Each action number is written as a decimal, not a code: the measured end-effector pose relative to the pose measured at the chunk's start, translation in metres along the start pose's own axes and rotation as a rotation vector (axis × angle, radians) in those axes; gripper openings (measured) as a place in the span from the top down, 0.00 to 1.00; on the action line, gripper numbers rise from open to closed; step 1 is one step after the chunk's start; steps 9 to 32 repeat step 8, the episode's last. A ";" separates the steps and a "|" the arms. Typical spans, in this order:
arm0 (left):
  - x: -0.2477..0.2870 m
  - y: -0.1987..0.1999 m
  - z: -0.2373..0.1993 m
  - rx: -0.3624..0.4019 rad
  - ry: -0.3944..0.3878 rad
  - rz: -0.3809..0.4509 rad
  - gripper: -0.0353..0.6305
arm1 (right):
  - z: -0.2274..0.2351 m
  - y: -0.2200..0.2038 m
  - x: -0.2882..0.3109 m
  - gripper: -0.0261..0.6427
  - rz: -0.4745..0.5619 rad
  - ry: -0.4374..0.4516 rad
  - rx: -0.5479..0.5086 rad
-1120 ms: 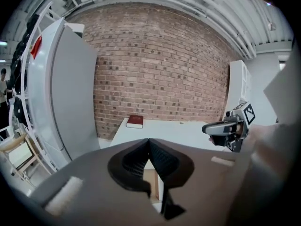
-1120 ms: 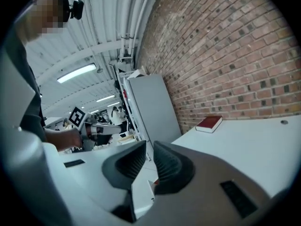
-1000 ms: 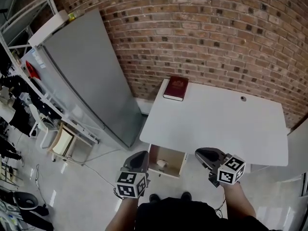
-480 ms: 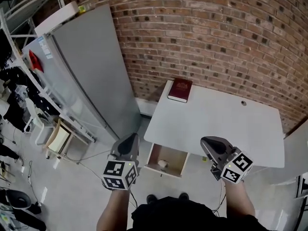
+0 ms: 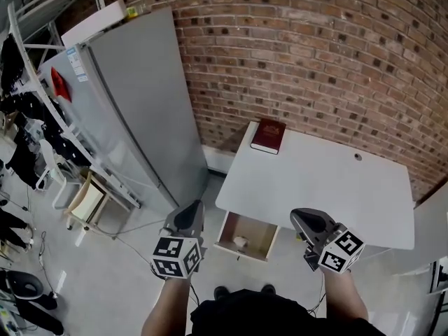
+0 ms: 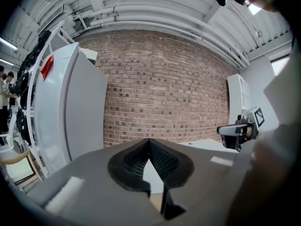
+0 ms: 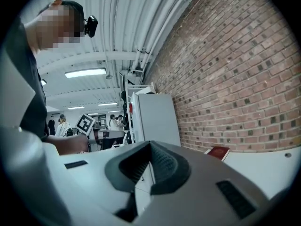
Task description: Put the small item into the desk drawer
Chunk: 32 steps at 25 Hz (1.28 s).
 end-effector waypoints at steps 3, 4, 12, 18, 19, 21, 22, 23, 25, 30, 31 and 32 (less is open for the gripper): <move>-0.002 -0.007 -0.003 -0.013 0.000 -0.015 0.93 | -0.003 -0.003 0.004 0.94 -0.008 0.006 0.002; -0.002 -0.009 -0.003 -0.016 -0.001 -0.020 0.93 | -0.003 -0.004 0.005 0.94 -0.010 0.008 0.003; -0.001 -0.016 -0.008 -0.023 -0.002 -0.037 0.93 | -0.003 -0.009 0.011 0.94 -0.012 0.006 0.010; -0.001 -0.016 -0.008 -0.023 -0.002 -0.037 0.93 | -0.003 -0.009 0.011 0.94 -0.012 0.006 0.010; -0.001 -0.016 -0.008 -0.023 -0.002 -0.037 0.93 | -0.003 -0.009 0.011 0.94 -0.012 0.006 0.010; -0.001 -0.016 -0.008 -0.023 -0.002 -0.037 0.93 | -0.003 -0.009 0.011 0.94 -0.012 0.006 0.010; -0.001 -0.016 -0.008 -0.023 -0.002 -0.037 0.93 | -0.003 -0.009 0.011 0.94 -0.012 0.006 0.010; -0.001 -0.016 -0.008 -0.023 -0.002 -0.037 0.93 | -0.003 -0.009 0.011 0.94 -0.012 0.006 0.010; -0.001 -0.016 -0.008 -0.023 -0.002 -0.037 0.93 | -0.003 -0.009 0.011 0.94 -0.012 0.006 0.010; -0.001 -0.016 -0.008 -0.023 -0.002 -0.037 0.93 | -0.003 -0.009 0.011 0.94 -0.012 0.006 0.010; -0.001 -0.016 -0.008 -0.023 -0.002 -0.037 0.93 | -0.003 -0.009 0.011 0.94 -0.012 0.006 0.010; -0.001 -0.016 -0.008 -0.023 -0.002 -0.037 0.93 | -0.003 -0.009 0.011 0.94 -0.012 0.006 0.010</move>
Point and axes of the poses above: the fingertips, and each gripper's own axes: x forward along the fingers, z to its right, y out of its top, the point moved 5 cm from there along -x, backward along the fingers
